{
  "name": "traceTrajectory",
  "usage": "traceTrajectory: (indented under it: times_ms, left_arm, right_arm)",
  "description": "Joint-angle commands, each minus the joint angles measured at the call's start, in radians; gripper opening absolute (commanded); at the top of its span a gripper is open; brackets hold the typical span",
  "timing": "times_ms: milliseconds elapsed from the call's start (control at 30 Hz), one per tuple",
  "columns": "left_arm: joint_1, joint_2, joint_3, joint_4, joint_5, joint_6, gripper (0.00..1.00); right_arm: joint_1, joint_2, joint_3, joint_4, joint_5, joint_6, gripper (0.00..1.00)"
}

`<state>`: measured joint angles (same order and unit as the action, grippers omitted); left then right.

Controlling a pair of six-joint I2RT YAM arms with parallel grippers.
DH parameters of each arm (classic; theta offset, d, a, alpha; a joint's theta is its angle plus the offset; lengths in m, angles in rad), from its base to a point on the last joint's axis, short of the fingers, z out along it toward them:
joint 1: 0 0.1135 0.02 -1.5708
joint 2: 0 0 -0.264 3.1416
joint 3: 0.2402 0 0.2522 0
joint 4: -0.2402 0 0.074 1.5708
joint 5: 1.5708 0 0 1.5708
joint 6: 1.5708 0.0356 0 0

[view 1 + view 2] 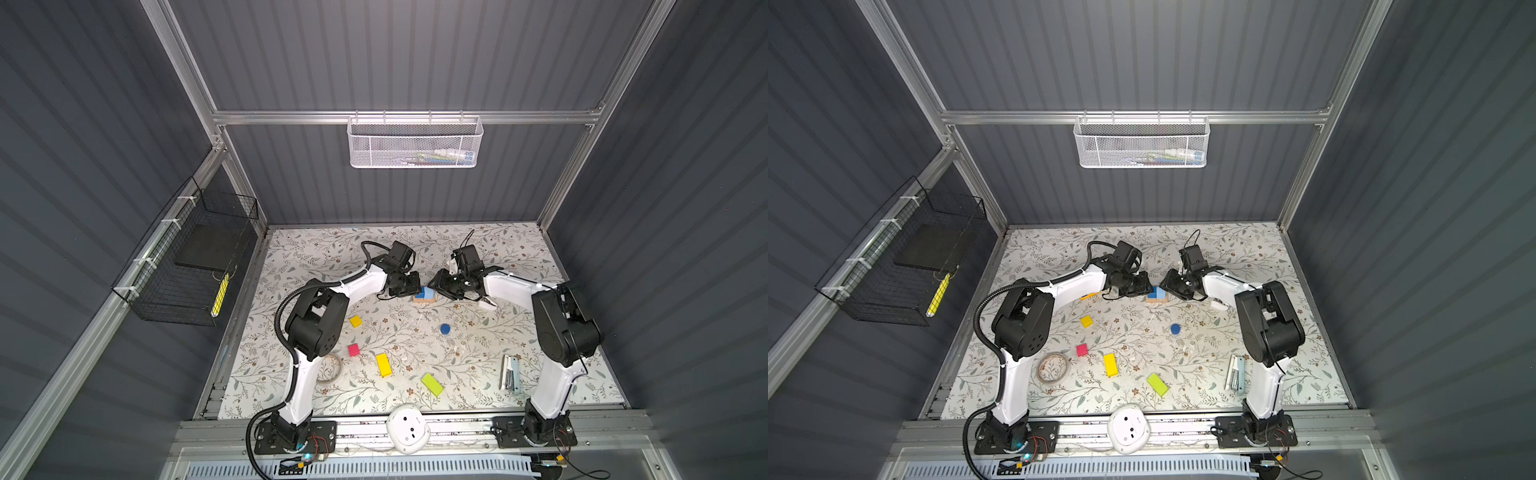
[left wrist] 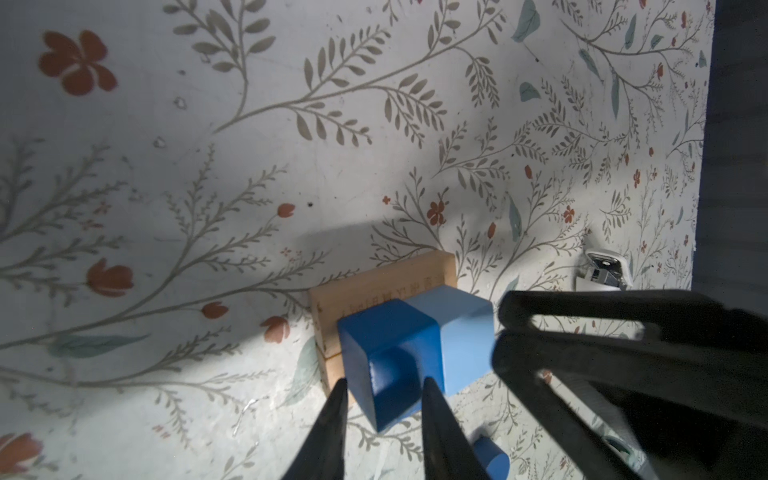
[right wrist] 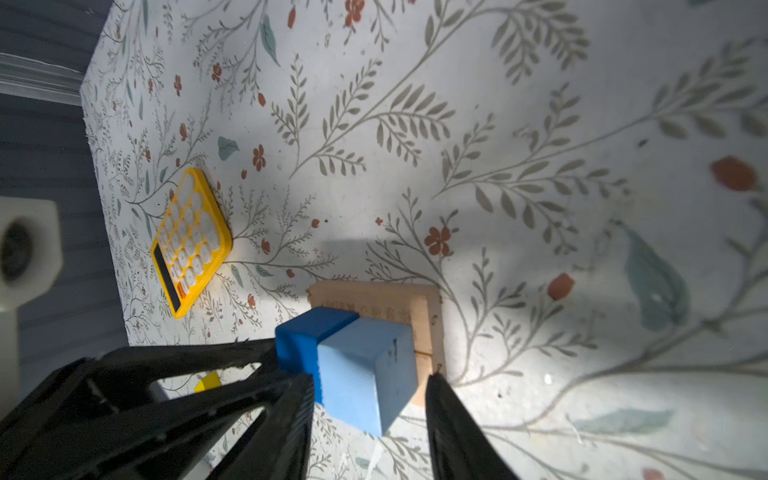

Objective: Build the wood block tower
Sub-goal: 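Open both grippers and raise them off the blue cubes, then move the left gripper to the yellow rectangular block and grasp it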

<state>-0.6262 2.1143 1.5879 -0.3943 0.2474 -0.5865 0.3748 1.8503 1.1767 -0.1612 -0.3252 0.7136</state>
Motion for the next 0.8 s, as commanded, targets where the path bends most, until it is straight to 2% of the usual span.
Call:
traceTrajectory:
  times_ms: [0,233,433,667,767]
  left_arm:
    - [0.006,-0.072,0.002,-0.040,-0.027,0.017,0.32]
    - [0.005,-0.159,-0.032,-0.077,-0.059,0.031,0.32]
    - [-0.021,-0.294,-0.120,-0.195,-0.164,0.044,0.34]
    - [-0.122,-0.434,-0.238,-0.387,-0.345,0.021,0.38]
    - [-0.169,-0.473,-0.308,-0.435,-0.370,-0.019,0.41]
  right_arm:
    - [0.005,-0.073,-0.015,-0.031,0.051,-0.011,0.48]
    - [0.003,-0.190,-0.050,-0.039,0.075,-0.019,0.49]
    - [0.001,-0.293,-0.083,-0.041,0.087,-0.026,0.50]
    - [0.003,-0.389,-0.119,-0.043,0.096,-0.038,0.50]
    - [0.002,-0.436,-0.143,-0.050,0.117,-0.046,0.51]
